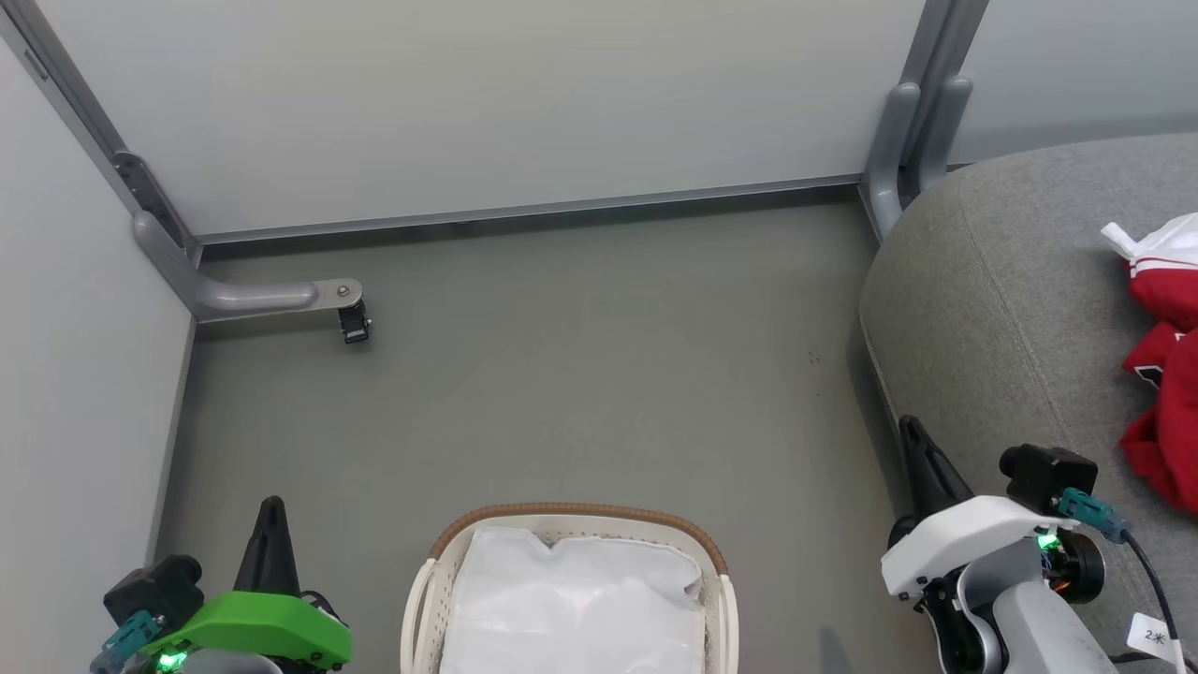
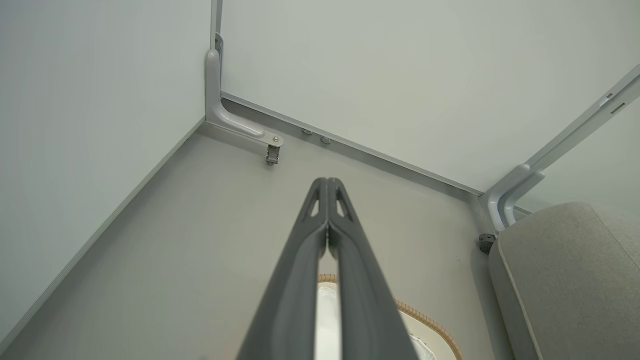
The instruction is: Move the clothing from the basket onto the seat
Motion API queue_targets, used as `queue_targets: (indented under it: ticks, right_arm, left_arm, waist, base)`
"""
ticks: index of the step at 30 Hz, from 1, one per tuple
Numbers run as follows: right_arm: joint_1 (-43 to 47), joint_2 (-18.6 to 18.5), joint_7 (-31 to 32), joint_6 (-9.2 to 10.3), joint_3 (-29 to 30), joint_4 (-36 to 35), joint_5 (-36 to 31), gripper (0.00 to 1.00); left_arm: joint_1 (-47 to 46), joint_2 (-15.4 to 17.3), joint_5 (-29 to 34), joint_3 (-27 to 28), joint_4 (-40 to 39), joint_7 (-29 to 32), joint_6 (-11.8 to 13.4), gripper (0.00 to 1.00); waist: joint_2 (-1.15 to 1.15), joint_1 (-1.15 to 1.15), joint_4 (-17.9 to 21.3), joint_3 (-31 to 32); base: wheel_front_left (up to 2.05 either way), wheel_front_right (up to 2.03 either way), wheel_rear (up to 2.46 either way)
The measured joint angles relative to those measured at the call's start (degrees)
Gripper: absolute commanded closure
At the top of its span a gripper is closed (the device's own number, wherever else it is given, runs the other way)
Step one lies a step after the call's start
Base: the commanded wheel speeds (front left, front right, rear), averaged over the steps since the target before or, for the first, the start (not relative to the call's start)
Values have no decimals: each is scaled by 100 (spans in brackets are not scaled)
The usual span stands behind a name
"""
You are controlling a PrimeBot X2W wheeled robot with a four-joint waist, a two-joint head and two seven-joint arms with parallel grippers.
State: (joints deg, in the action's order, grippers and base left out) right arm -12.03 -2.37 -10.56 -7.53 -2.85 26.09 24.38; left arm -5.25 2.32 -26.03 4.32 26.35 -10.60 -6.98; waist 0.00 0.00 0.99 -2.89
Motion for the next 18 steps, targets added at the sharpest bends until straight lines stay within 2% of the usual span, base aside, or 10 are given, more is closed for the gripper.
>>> queue_targets:
  ticks: [18]
  right_arm:
    - [141,-2,405,0,222,-301,1650,100]
  left_arm:
    - [-1,2,-1626,49,-297,408,-1,100]
  waist:
    - [0,0,-16,44]
  base:
    - [0,0,0]
